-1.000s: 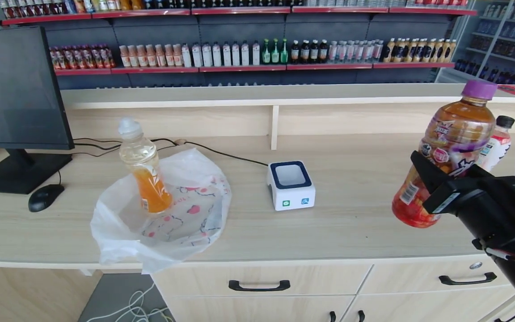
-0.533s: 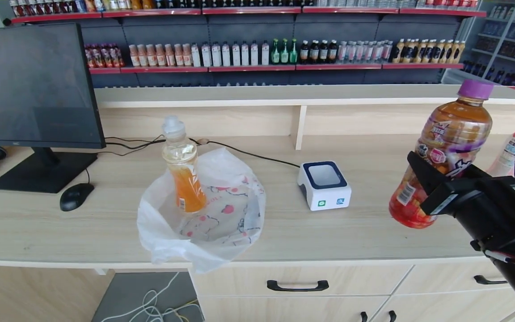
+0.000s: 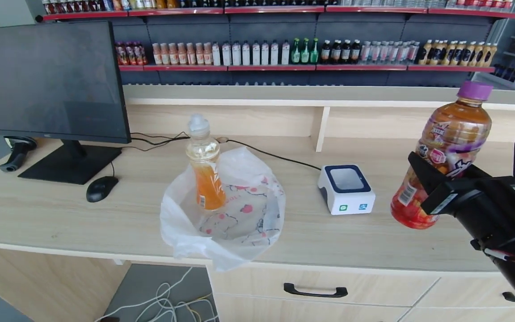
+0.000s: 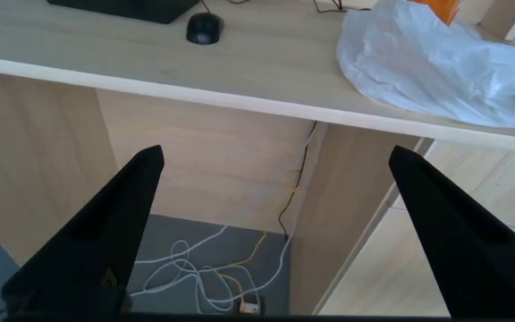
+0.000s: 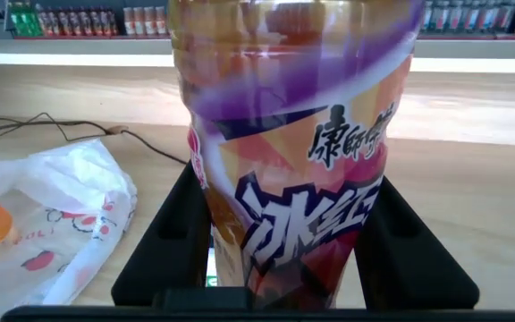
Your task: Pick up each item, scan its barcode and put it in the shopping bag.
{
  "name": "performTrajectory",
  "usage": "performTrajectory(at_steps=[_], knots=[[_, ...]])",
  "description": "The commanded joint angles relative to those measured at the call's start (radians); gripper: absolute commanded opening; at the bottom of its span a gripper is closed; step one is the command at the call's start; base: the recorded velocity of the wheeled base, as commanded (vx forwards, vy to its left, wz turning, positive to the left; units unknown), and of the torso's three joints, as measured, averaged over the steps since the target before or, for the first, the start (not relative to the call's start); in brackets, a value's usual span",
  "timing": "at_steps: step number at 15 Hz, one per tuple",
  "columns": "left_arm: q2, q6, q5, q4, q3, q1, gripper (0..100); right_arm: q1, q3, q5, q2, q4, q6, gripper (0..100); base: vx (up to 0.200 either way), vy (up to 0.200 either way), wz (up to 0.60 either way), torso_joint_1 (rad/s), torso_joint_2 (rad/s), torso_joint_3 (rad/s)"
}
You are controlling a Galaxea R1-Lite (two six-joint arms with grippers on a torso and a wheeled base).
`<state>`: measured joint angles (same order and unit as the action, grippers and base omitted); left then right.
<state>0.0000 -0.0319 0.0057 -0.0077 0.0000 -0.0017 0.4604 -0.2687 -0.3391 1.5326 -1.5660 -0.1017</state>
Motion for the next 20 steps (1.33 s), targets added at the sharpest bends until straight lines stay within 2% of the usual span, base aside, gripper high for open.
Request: performTrajectory(at_steps=[1, 6, 8, 11, 14, 16, 20], knots=[[0.0, 0.0, 0.0, 0.0, 0.0, 0.0, 100, 0.0, -0.004, -0.001, -0.002, -0.005, 0.0, 0, 0.0, 0.0, 0.0, 0.0, 0.0, 0.0], [0.0, 0.0, 0.0, 0.0, 0.0, 0.0, 100, -0.011, -0.093, 0.02, 0.043, -0.005, -0.018, 0, 0.0, 0.0, 0.0, 0.0, 0.0, 0.0], [0.0, 0.0, 0.0, 0.0, 0.0, 0.0, 100, -0.048, -0.161, 0.098, 0.086, -0.005, -0.035, 0, 0.0, 0.0, 0.0, 0.0, 0.0, 0.0], [0.0, -0.002, 0.0, 0.0, 0.0, 0.0, 100, -0.146, -0.196, 0.322, 0.126, -0.005, -0.179, 0, 0.0, 0.0, 0.0, 0.0, 0.0, 0.0], [0.0, -0.002, 0.0, 0.0, 0.0, 0.0, 100, -0.144, -0.161, 0.356, 0.138, -0.005, -0.294, 0, 0.0, 0.0, 0.0, 0.0, 0.0, 0.0], [0.0, 0.0, 0.0, 0.0, 0.0, 0.0, 100, -0.144, -0.167, 0.433, 0.161, -0.005, -0.403, 0, 0.0, 0.0, 0.0, 0.0, 0.0, 0.0], [0.0, 0.0, 0.0, 0.0, 0.0, 0.0, 100, -0.146, -0.168, 0.523, 0.204, -0.005, -0.529, 0, 0.0, 0.0, 0.0, 0.0, 0.0, 0.0]])
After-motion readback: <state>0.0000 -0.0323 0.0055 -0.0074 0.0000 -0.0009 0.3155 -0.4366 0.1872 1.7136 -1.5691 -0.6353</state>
